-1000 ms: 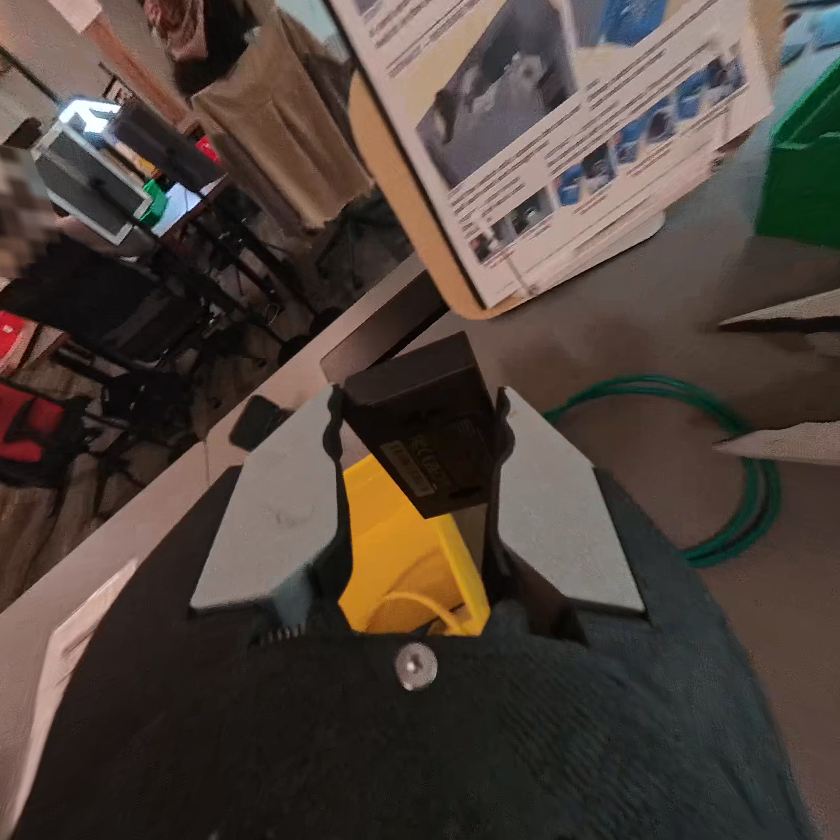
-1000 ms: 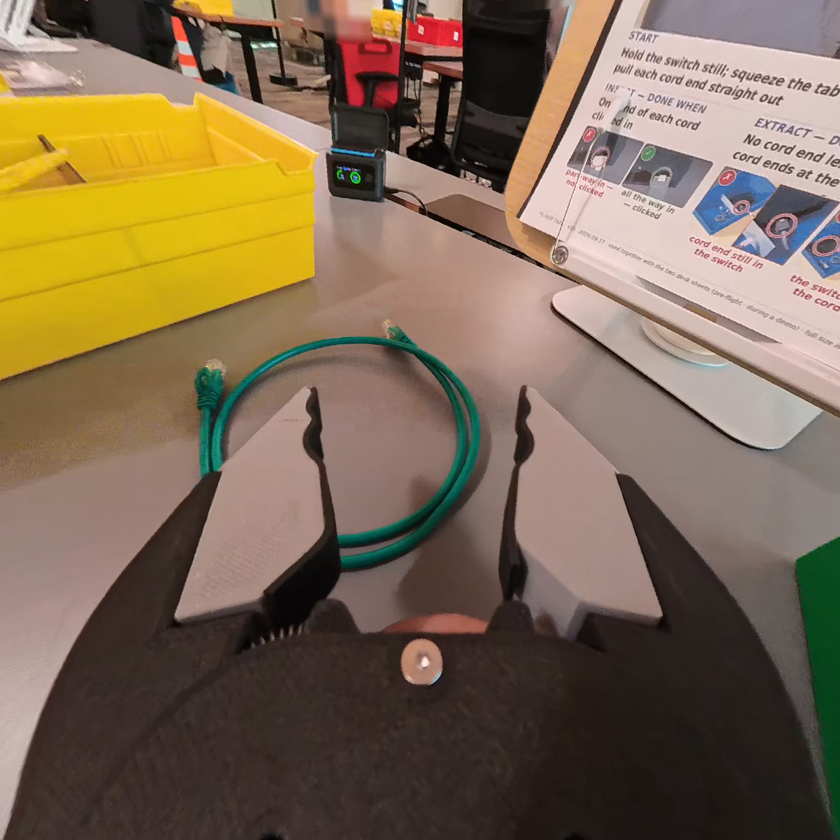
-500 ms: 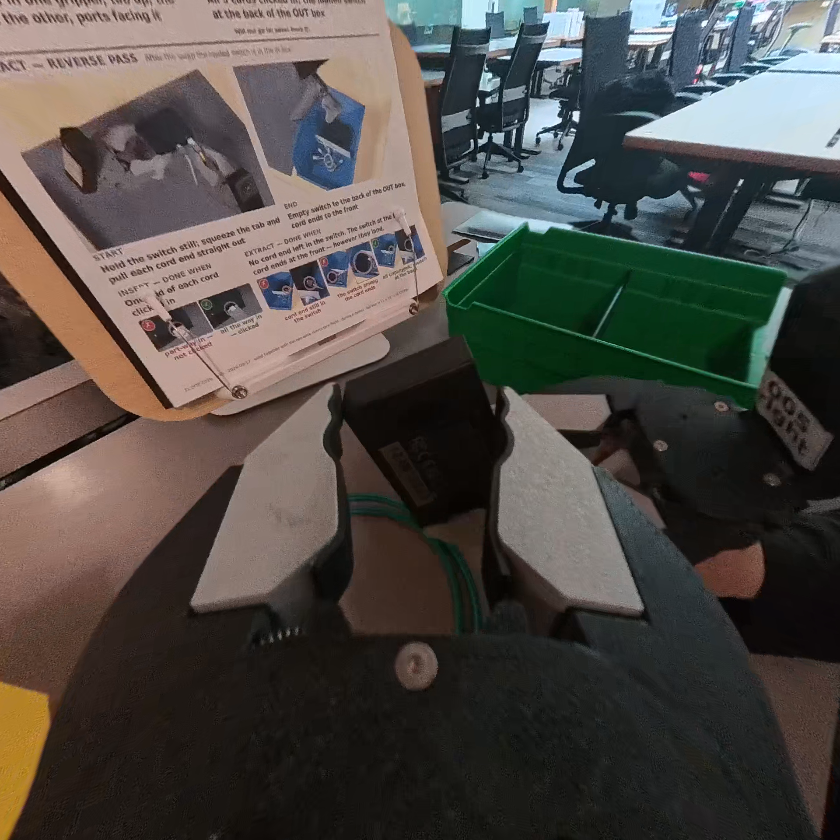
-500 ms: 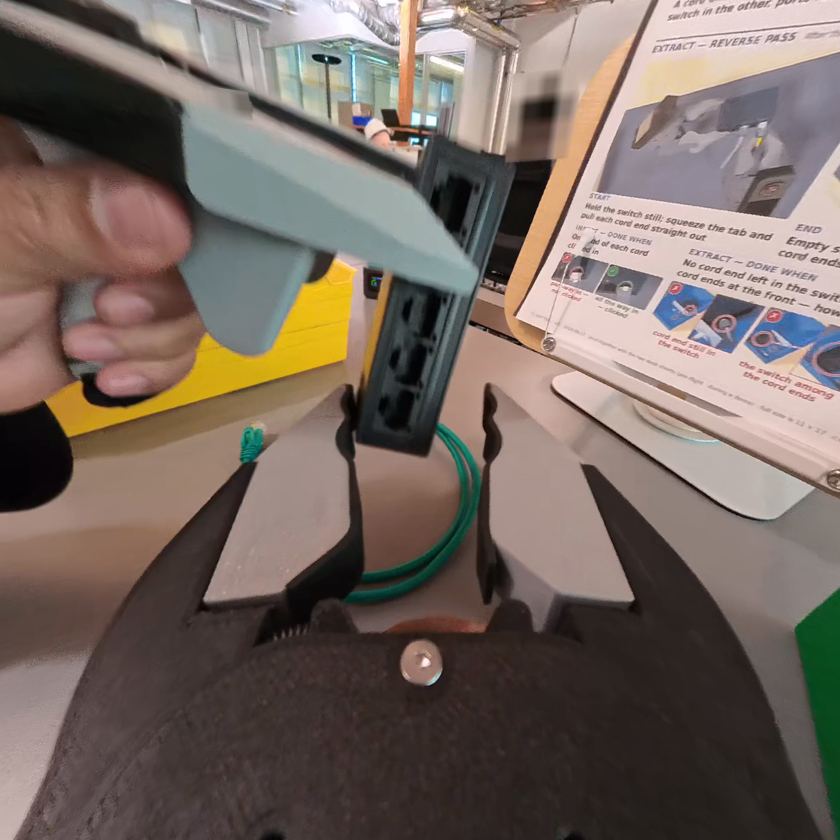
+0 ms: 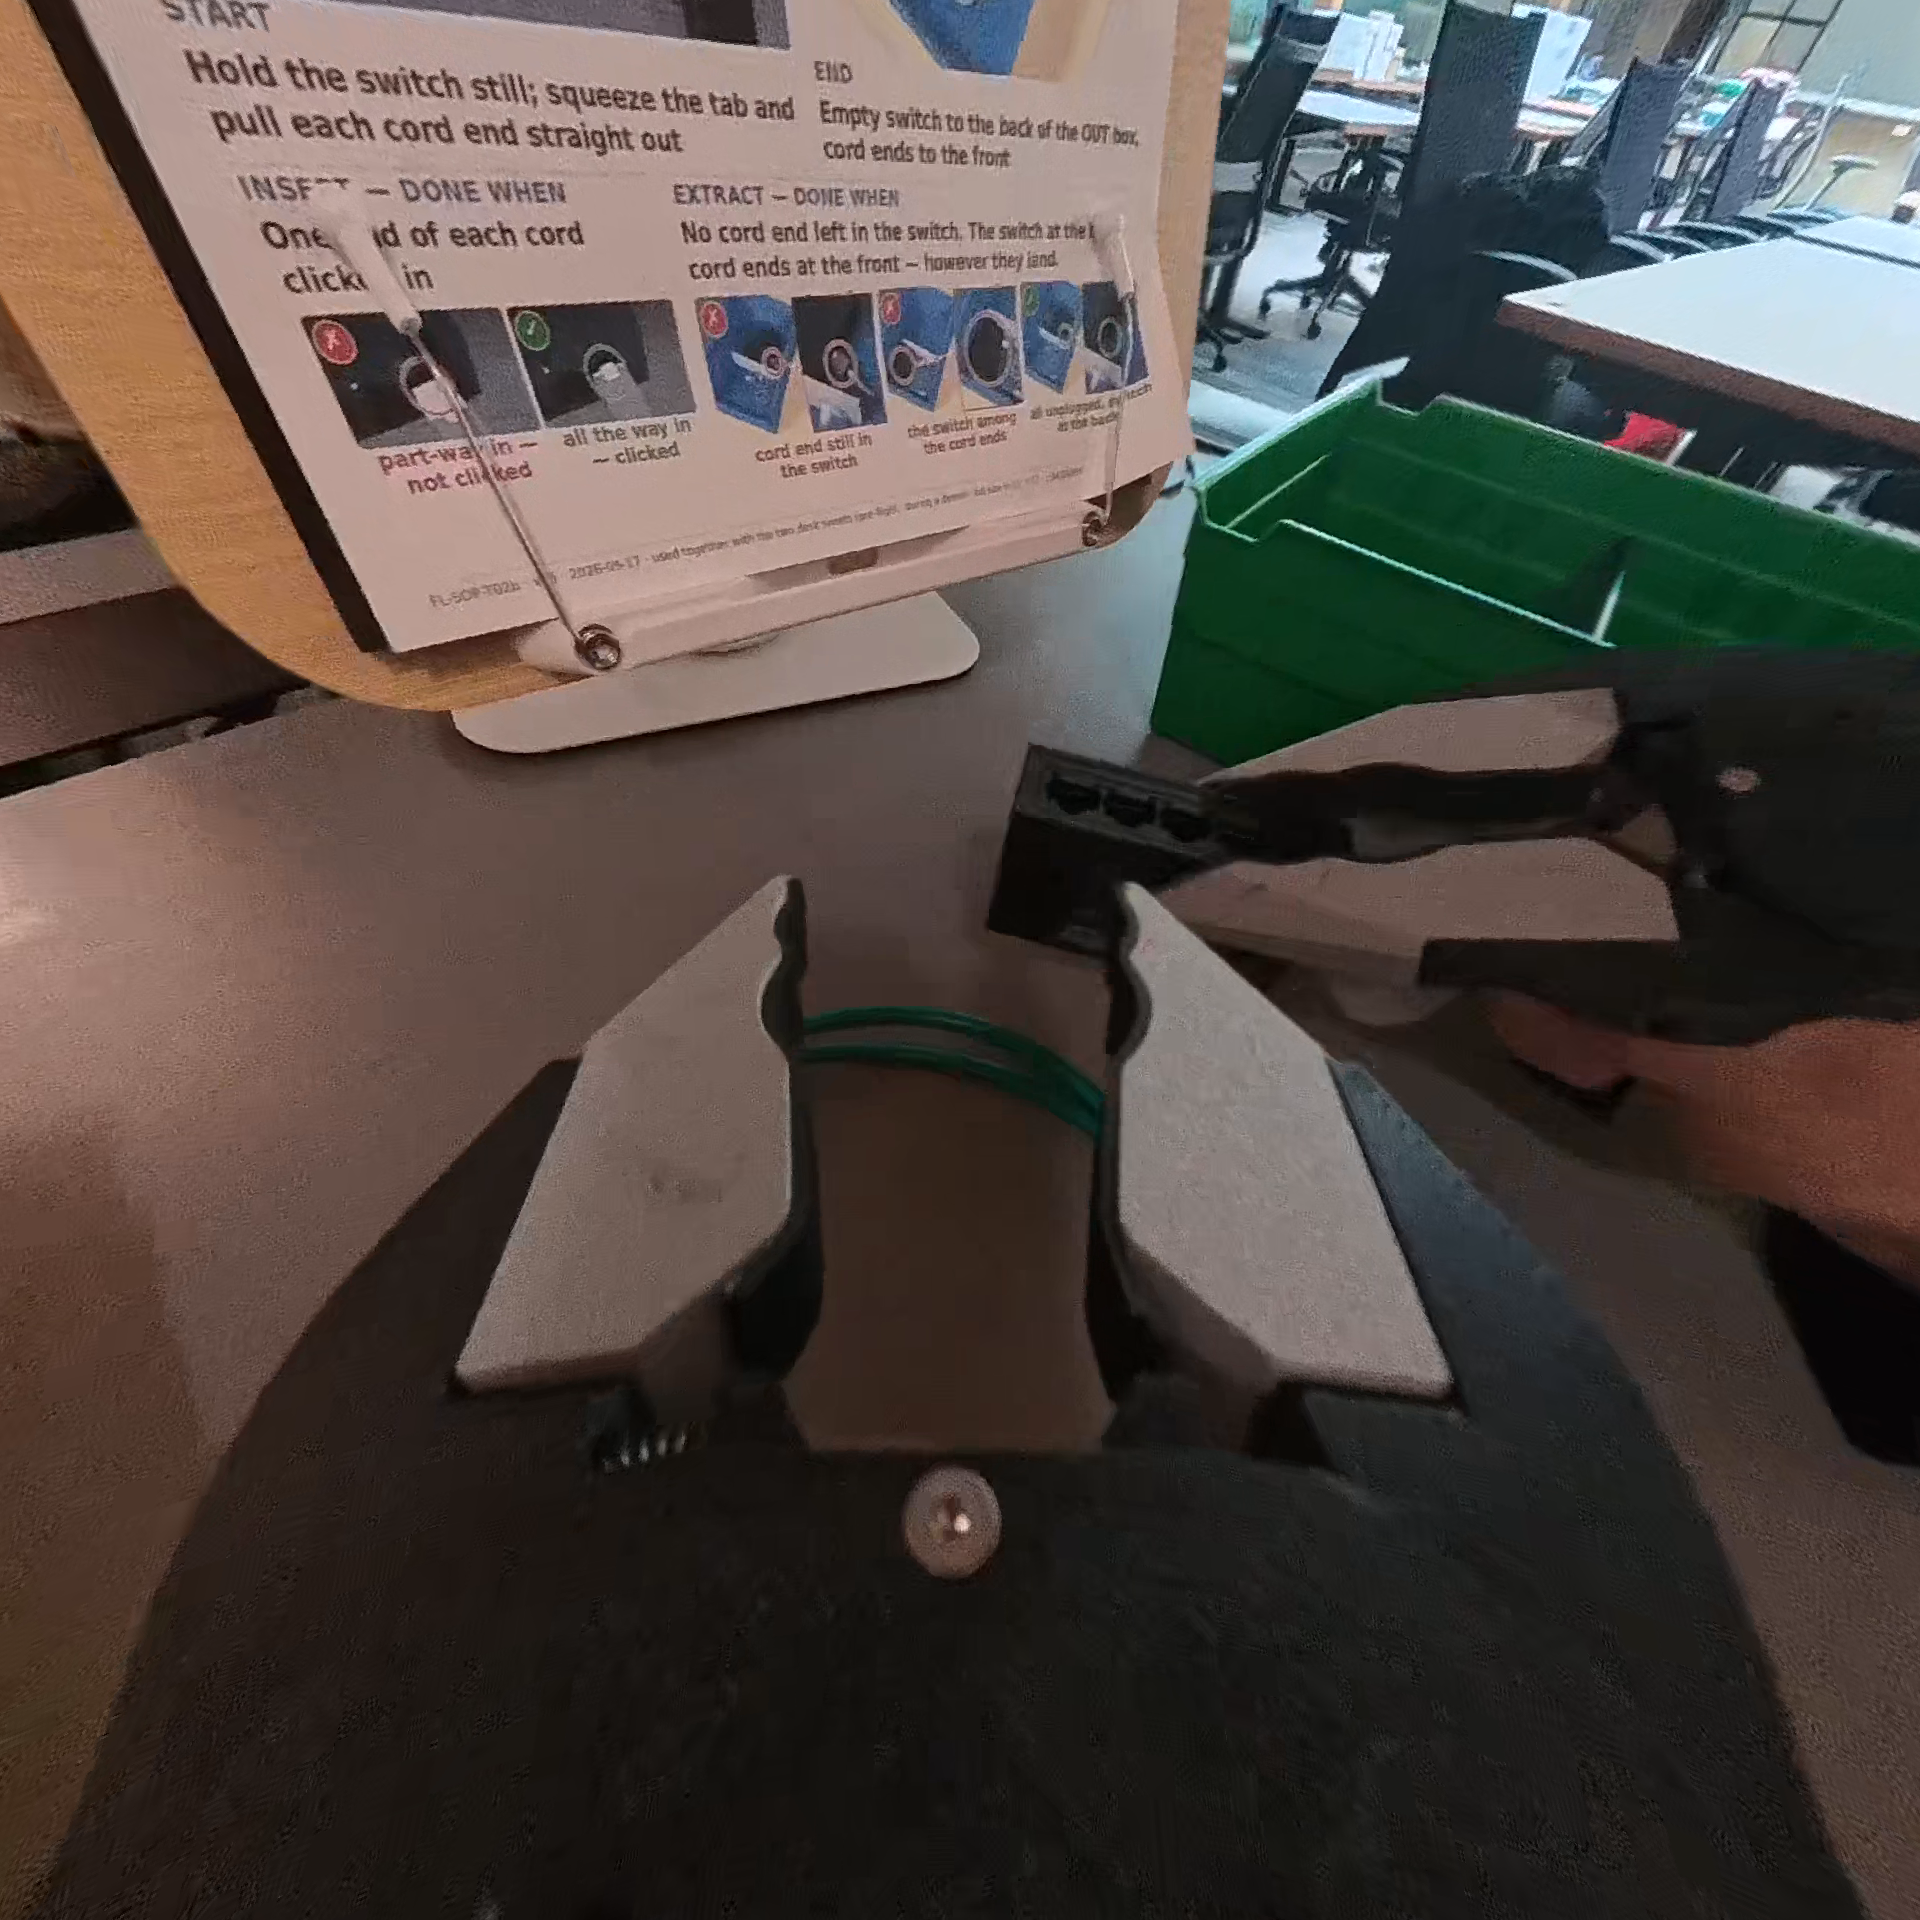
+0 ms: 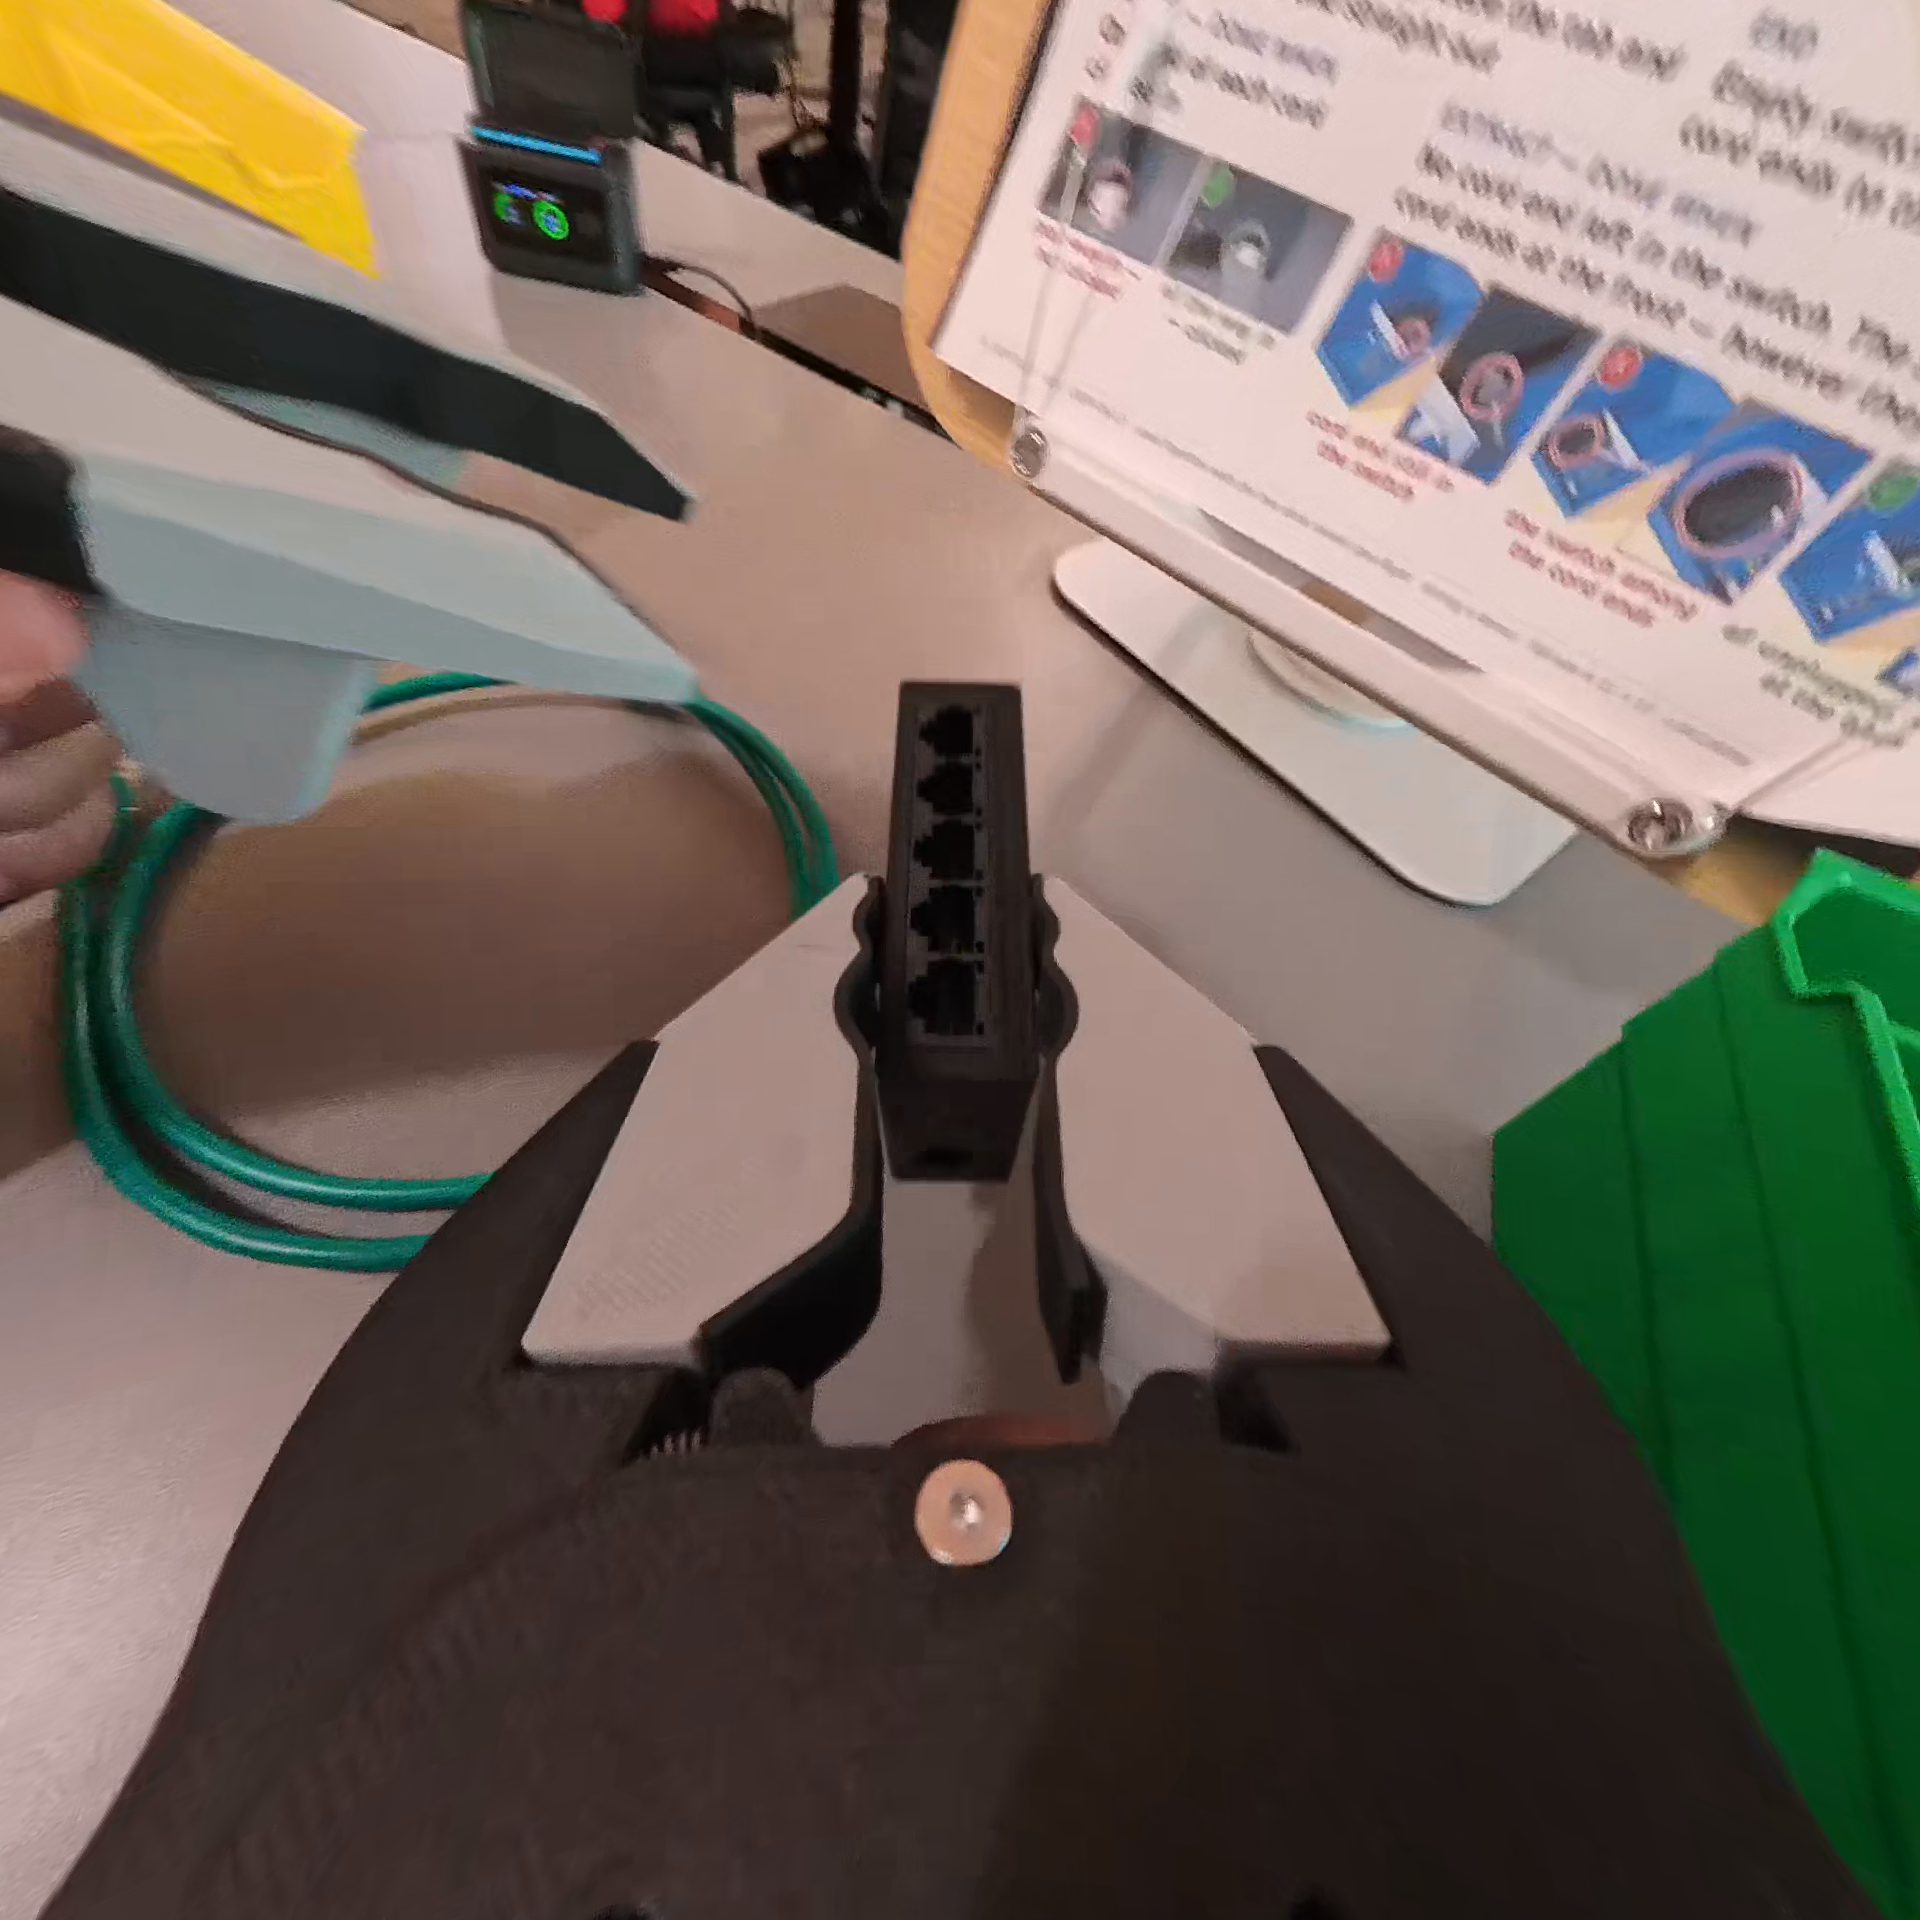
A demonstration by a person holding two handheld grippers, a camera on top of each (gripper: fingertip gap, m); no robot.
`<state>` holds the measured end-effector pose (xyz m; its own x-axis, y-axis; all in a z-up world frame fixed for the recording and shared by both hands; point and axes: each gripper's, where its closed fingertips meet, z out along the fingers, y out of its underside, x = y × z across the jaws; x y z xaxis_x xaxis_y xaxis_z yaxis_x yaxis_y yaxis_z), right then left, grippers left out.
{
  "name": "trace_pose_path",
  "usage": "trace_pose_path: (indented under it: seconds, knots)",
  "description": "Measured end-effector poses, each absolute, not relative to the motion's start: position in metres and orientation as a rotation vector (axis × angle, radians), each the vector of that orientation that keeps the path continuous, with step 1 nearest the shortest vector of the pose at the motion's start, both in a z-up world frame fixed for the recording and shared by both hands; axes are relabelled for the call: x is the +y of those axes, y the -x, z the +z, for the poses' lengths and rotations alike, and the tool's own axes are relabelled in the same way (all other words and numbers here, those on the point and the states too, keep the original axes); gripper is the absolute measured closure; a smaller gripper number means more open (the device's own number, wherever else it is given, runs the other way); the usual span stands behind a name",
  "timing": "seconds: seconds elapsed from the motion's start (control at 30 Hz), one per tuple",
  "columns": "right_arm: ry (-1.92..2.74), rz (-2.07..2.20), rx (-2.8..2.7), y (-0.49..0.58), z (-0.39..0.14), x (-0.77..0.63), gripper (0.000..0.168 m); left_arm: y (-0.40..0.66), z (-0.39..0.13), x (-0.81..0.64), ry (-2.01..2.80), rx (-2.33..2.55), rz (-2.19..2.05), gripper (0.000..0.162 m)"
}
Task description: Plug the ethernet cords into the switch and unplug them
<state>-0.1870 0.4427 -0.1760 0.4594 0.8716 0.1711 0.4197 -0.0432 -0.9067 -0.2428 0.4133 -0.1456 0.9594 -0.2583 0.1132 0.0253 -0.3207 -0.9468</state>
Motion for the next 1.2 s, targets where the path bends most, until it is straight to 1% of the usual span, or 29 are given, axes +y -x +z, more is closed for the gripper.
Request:
trace_pose_path:
  seconds: [0.23,0.4,0.5,0.6,0.63,0.77,0.83,0.87,0.93,0.97,1.2]
  knots:
    - [1.737,0.514,-1.139,0.171,-0.182,0.456,0.145,0.243,-0.147,0.412,1.878,0.155,-0.289,0.113]
    - [1.855,0.453,-1.166,0.169,-0.214,0.466,0.144,0.253,-0.158,0.415,1.922,0.127,-0.230,0.113]
    - [1.851,0.428,-1.164,0.168,-0.216,0.468,0.142,0.263,-0.159,0.415,1.929,0.084,-0.234,0.113]
    - [1.813,0.404,-1.121,0.164,-0.204,0.470,0.133,0.280,-0.156,0.415,1.924,0.021,-0.207,0.113]
    - [1.789,0.406,-1.094,0.162,-0.196,0.470,0.132,0.285,-0.155,0.414,1.921,-0.004,-0.204,0.113]
    - [1.650,0.430,-0.886,0.149,-0.149,0.473,0.119,0.304,-0.154,0.413,1.913,-0.086,-0.201,0.112]
    - [1.579,0.474,-0.826,0.148,-0.129,0.465,0.121,0.313,-0.159,0.412,1.938,-0.117,-0.183,0.112]
    - [1.561,0.507,-0.826,0.152,-0.125,0.458,0.125,0.318,-0.163,0.412,1.956,-0.140,-0.173,0.112]
    - [1.554,0.573,-0.900,0.171,-0.127,0.441,0.142,0.321,-0.165,0.412,1.968,-0.161,-0.186,0.112]
    - [1.566,0.583,-0.951,0.182,-0.133,0.433,0.143,0.323,-0.165,0.412,1.966,-0.166,-0.190,0.112]
    - [1.613,0.567,-1.304,0.251,-0.172,0.396,0.130,0.328,-0.164,0.410,1.968,-0.180,-0.190,0.112]
